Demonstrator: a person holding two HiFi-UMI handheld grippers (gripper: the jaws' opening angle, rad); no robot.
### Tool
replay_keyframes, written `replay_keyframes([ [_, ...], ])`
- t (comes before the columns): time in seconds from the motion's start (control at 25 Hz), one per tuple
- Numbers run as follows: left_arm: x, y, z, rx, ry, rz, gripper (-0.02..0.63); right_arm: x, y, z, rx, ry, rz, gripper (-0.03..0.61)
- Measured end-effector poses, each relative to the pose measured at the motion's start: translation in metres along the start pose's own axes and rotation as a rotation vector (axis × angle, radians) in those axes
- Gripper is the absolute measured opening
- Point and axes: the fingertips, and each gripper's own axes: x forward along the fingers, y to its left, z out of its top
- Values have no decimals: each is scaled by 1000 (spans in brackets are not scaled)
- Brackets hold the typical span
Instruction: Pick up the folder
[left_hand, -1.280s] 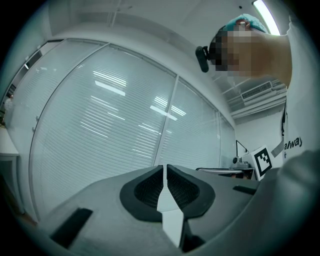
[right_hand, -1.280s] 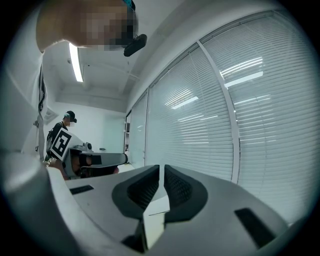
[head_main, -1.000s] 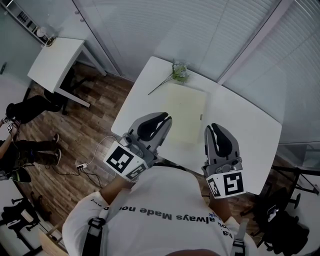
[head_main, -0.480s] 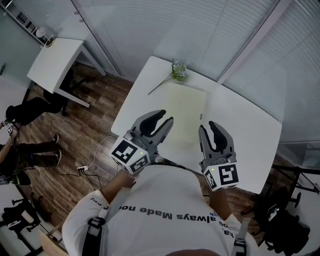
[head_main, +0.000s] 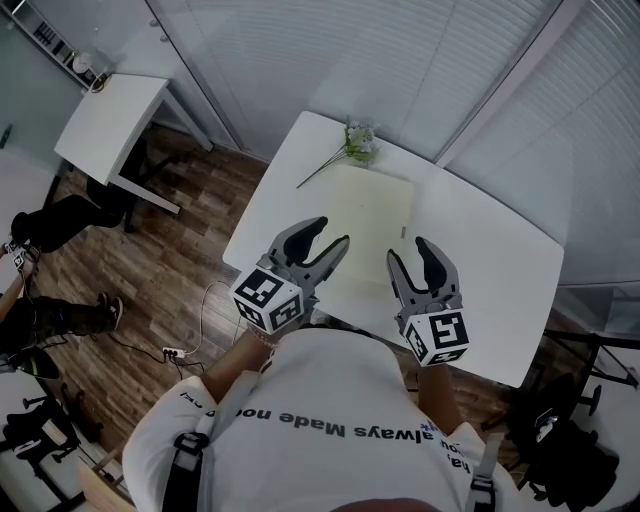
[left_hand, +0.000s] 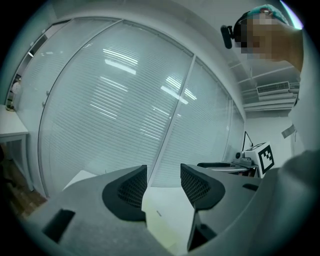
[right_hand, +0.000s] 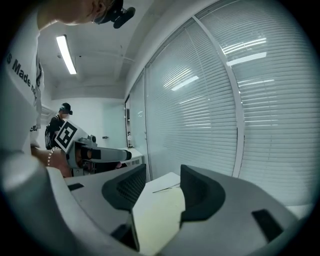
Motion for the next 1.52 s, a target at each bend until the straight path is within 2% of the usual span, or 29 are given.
replay_keyframes([
  [0.2,4,11,-25,-35,47,6,196,6,-2,-21,14,40,2,207],
  [0.84,24,67,-112,-61,192,99,252,38,-27,-104,43,177,-16,258],
  [1.16,31,83,-163,-168,269,109,285,46,-35,-148,106,243,-20,281],
  [1.52,38,104,-211,-210,364,133,308,56,-49,-193,173,323,-28,295],
])
